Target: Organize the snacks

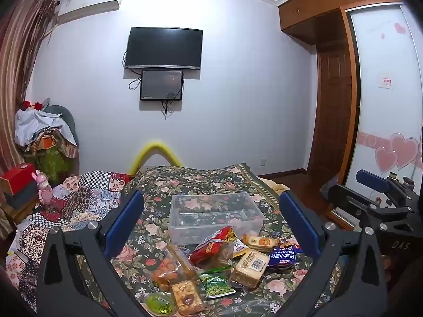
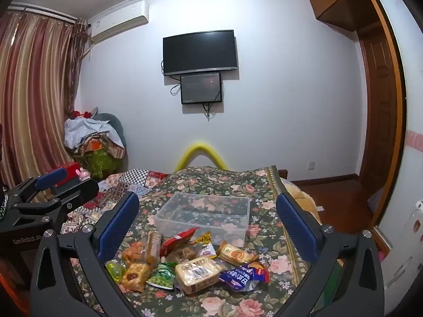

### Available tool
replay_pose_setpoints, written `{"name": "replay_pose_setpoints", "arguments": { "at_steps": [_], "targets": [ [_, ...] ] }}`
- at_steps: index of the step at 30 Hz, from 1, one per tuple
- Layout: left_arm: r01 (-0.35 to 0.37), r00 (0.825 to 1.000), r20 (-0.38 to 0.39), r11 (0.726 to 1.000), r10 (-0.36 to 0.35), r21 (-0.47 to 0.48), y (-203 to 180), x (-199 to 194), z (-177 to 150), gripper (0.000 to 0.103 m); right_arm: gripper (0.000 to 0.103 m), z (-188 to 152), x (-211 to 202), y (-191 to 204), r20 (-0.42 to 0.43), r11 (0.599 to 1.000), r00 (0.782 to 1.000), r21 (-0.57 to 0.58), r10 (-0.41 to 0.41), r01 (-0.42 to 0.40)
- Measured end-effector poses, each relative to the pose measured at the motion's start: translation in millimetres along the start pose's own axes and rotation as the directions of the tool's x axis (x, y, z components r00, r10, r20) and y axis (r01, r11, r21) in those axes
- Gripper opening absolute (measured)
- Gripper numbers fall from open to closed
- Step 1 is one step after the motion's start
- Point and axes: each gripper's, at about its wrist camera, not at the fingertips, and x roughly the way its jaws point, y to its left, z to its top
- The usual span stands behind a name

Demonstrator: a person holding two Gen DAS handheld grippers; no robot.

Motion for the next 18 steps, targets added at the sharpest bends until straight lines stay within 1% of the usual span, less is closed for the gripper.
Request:
{"name": "replay_pose_setpoints", "arguments": {
  "at_steps": [8, 10, 11, 18],
  "targets": [
    [0.003, 1.0, -0.001, 1.0, -0.003, -0.006, -3.9, -2.8, 0.9, 0.103, 0.103, 1.0, -1.1, 0.3, 0.004, 1.0, 1.0, -0.006, -0.007, 0.007],
    [0.006, 1.0, -0.004, 1.0, -0.006, -0.015, 0.4, -0.5, -5.3, 0.103, 0.103, 3.1, -1.7, 0.4, 0.004, 1.0, 1.0, -0.002, -0.001, 0.001],
    [0.005, 1.0, -0.015, 1.0, -0.006, -0.016, 2.0, 5.8, -4.2, 0.103, 0.103, 3.3, -1.6, 0.3, 0.005, 1.0, 1.0, -0.001, -0.001, 0.001],
    [0.009, 1.0, -0.013, 1.0, -0.009, -0.011, 0.7, 5.6, -3.3, 0.103, 0.103, 2.4, -2.5, -0.5, 0.009, 1.0, 1.0, 0.002, 0.0, 0.0]
  ]
}}
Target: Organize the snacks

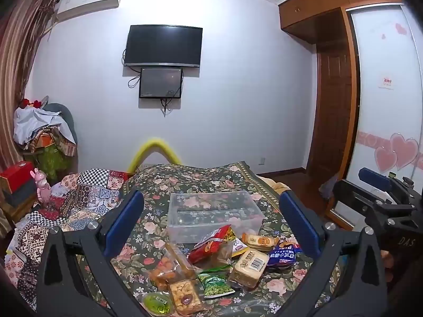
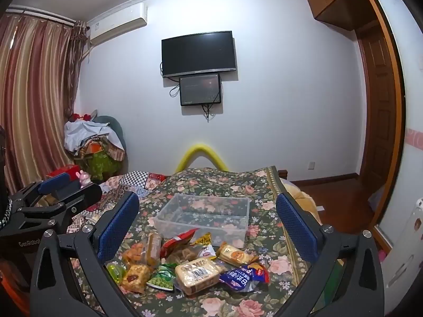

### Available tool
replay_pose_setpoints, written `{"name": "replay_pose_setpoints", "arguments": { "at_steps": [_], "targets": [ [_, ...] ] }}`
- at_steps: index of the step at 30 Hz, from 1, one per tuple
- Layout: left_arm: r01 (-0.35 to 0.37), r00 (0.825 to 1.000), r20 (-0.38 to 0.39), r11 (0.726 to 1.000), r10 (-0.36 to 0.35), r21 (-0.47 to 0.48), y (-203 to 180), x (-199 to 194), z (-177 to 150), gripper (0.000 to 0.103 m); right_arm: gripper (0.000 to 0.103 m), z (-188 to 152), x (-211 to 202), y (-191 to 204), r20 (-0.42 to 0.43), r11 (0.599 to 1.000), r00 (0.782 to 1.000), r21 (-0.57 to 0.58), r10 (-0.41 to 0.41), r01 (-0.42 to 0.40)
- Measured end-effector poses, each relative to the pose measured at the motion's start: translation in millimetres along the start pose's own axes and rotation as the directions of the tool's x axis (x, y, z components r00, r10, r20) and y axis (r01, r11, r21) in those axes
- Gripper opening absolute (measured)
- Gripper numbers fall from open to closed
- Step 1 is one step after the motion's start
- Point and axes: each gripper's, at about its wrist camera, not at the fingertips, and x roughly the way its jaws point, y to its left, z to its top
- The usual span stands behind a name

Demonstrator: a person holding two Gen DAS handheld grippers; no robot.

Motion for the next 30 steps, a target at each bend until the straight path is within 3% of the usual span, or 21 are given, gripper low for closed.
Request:
{"name": "replay_pose_setpoints", "arguments": {
  "at_steps": [30],
  "targets": [
    [0.005, 1.0, 0.007, 1.0, -0.005, -0.004, -3.6, -2.0, 5.5, 0.103, 0.103, 7.7, -7.7, 0.4, 0.009, 1.0, 1.0, 0.008, 0.005, -0.005]
  ]
}}
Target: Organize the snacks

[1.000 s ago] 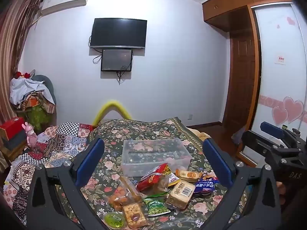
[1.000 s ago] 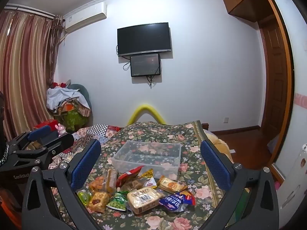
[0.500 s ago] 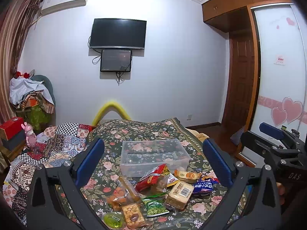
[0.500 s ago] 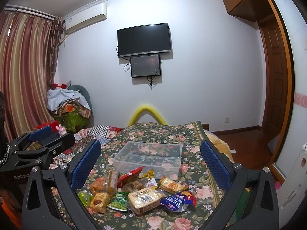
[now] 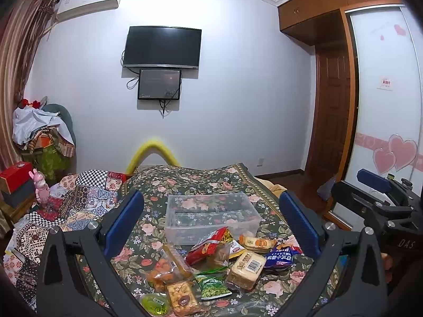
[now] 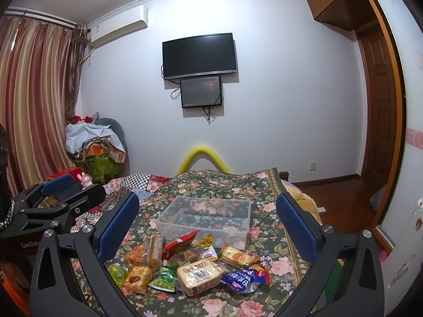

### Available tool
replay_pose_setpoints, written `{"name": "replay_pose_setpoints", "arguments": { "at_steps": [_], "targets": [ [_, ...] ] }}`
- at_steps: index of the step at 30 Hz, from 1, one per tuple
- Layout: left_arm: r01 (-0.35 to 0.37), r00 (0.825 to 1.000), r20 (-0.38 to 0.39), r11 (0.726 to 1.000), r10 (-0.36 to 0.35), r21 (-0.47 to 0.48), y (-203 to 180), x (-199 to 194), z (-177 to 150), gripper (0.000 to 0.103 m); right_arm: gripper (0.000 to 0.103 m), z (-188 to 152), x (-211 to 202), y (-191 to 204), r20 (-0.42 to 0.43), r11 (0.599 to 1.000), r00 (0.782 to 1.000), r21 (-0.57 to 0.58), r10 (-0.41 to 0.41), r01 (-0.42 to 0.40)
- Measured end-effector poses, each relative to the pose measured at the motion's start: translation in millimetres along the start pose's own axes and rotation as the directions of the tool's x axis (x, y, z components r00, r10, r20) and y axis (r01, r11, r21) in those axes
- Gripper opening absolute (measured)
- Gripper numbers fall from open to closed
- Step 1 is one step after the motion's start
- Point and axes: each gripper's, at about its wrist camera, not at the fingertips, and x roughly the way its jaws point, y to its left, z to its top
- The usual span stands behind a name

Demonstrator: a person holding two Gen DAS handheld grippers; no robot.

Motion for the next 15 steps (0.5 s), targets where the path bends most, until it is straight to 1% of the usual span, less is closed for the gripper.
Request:
{"name": "replay_pose_setpoints", "arguments": {
  "at_steps": [15],
  "targets": [
    [-0.001, 1.0, 0.003, 1.0, 0.001, -0.001, -0.5, 0.2, 0.6, 0.103, 0.103, -2.4, 0.9, -0.7, 0.001, 1.0, 1.0, 0.003, 0.003, -0.003]
  ]
}}
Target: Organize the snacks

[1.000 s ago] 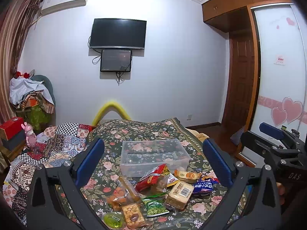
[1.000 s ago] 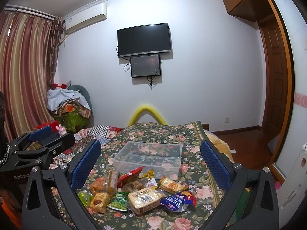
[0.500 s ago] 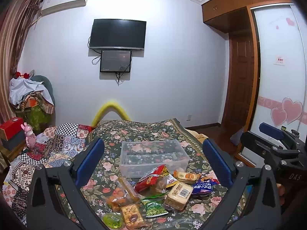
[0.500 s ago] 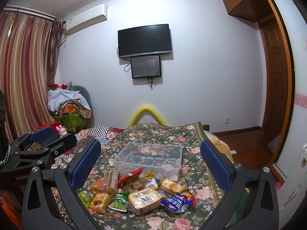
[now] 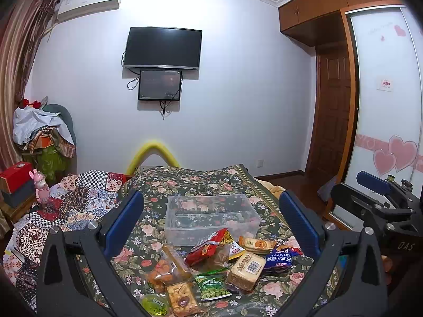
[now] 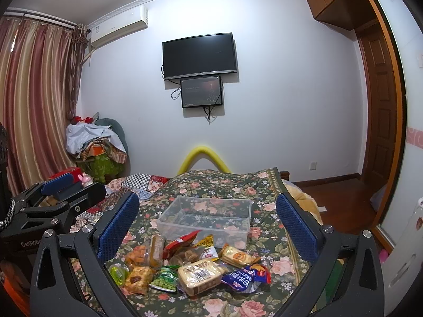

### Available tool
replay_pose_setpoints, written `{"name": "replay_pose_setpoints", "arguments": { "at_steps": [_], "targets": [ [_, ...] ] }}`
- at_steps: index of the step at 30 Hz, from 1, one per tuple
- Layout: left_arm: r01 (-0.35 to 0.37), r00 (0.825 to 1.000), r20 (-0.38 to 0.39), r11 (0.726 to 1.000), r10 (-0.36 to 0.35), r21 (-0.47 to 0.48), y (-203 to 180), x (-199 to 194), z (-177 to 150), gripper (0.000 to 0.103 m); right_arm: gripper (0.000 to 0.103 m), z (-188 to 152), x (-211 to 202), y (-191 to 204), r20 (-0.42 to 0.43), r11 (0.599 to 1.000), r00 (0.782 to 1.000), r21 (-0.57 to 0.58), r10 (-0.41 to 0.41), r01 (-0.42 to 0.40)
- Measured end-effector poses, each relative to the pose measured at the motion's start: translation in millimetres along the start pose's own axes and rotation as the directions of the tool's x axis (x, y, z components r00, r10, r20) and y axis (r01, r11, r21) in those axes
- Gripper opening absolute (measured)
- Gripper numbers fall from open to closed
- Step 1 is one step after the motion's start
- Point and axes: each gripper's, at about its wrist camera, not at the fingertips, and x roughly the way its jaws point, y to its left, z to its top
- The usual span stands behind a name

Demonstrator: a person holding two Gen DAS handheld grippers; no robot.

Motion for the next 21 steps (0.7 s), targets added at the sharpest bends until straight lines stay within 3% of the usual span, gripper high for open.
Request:
{"name": "replay_pose_setpoints", "arguments": {
  "at_steps": [21],
  "targets": [
    [0.001, 1.0, 0.002, 1.0, -0.001, 0.002, 4.9, 2.2, -4.8, 0.103, 0.103, -1.4, 4.5, -0.1, -0.015, 1.0, 1.0, 0.011, -0.003, 0.003]
  ]
}}
